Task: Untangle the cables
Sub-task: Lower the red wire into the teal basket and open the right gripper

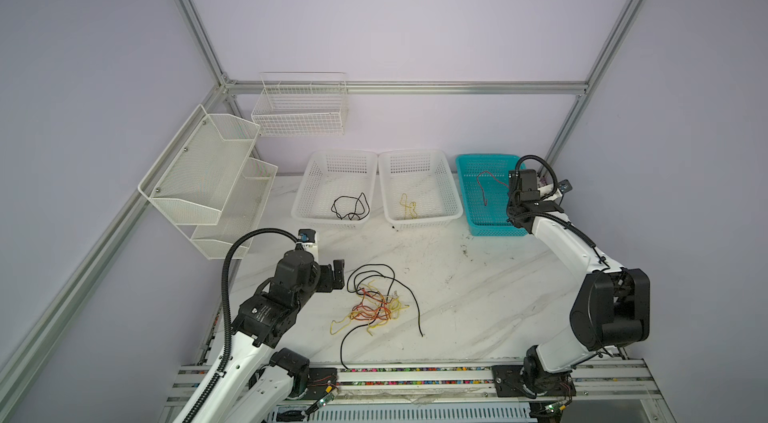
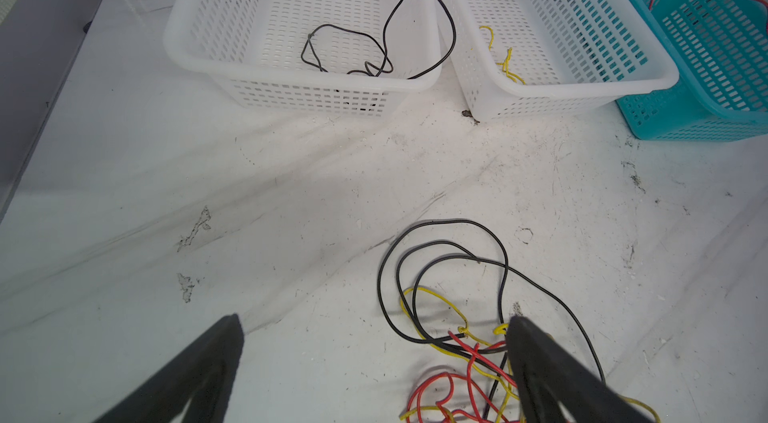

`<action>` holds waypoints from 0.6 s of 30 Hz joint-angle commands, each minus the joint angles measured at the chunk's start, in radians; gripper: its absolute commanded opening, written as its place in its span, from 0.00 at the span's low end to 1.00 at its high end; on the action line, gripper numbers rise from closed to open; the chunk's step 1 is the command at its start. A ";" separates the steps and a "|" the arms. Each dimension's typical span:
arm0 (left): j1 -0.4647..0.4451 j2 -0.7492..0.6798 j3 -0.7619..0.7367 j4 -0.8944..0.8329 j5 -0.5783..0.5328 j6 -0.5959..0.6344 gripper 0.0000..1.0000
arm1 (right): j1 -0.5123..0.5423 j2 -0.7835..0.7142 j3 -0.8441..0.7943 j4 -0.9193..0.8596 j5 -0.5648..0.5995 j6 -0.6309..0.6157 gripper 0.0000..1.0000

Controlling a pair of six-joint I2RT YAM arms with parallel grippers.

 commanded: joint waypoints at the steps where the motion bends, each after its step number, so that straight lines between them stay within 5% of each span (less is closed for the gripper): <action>1: -0.003 -0.007 -0.038 0.031 0.003 -0.010 1.00 | -0.005 -0.001 0.020 -0.014 -0.052 -0.003 0.26; 13: -0.003 -0.006 -0.037 0.031 -0.001 -0.010 1.00 | -0.004 -0.065 -0.007 0.029 -0.151 -0.083 0.47; 18: -0.003 -0.007 -0.036 0.029 -0.005 -0.009 1.00 | -0.003 -0.125 -0.034 0.169 -0.379 -0.247 0.58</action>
